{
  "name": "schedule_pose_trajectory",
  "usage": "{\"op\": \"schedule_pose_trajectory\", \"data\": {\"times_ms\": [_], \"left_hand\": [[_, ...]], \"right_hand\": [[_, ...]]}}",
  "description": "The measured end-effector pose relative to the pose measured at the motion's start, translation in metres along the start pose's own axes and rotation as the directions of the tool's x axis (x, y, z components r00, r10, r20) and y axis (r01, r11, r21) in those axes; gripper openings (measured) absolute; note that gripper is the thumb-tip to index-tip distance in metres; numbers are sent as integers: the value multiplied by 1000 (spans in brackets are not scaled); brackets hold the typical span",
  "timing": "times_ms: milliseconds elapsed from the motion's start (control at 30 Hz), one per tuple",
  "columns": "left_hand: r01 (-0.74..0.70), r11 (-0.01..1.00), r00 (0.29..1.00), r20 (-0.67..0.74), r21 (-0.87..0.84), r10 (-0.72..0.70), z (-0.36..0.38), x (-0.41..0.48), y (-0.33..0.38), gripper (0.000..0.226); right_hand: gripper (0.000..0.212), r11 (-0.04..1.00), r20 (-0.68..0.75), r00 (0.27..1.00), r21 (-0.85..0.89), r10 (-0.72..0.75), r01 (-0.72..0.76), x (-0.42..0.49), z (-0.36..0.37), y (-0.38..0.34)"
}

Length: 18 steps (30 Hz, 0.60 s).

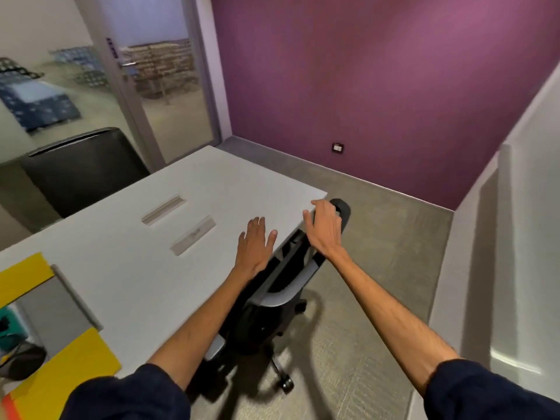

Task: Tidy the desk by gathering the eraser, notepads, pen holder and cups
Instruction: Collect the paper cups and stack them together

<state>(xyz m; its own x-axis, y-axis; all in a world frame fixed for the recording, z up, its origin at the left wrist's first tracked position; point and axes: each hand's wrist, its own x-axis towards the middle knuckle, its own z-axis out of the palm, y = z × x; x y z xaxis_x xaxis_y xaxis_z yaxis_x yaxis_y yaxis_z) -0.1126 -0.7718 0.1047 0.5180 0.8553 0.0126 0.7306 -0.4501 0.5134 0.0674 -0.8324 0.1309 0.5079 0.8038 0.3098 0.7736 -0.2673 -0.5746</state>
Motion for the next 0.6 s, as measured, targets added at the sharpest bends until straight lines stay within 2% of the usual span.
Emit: {"op": "schedule_pose_trajectory", "data": {"times_ms": [133,333,467,600], "left_hand": [[-196,973,980,54,126,190,19,30,56,69],[-385,913,923,63,134,380,48,68,139,68],[-514,817,857,195,263,477,84,90,187,73],[-598,750,797,309,281,519,126,113,230,71]], "right_hand": [[35,997,-80,995,-42,56,-59,2,-43,61],[41,970,-109,970,-83,218,-228,-8,-90,145],[43,939,-143,934,-66,327,-338,-12,-109,185],[44,903,-196,890,-43,412,-428,-11,-127,225]]}}
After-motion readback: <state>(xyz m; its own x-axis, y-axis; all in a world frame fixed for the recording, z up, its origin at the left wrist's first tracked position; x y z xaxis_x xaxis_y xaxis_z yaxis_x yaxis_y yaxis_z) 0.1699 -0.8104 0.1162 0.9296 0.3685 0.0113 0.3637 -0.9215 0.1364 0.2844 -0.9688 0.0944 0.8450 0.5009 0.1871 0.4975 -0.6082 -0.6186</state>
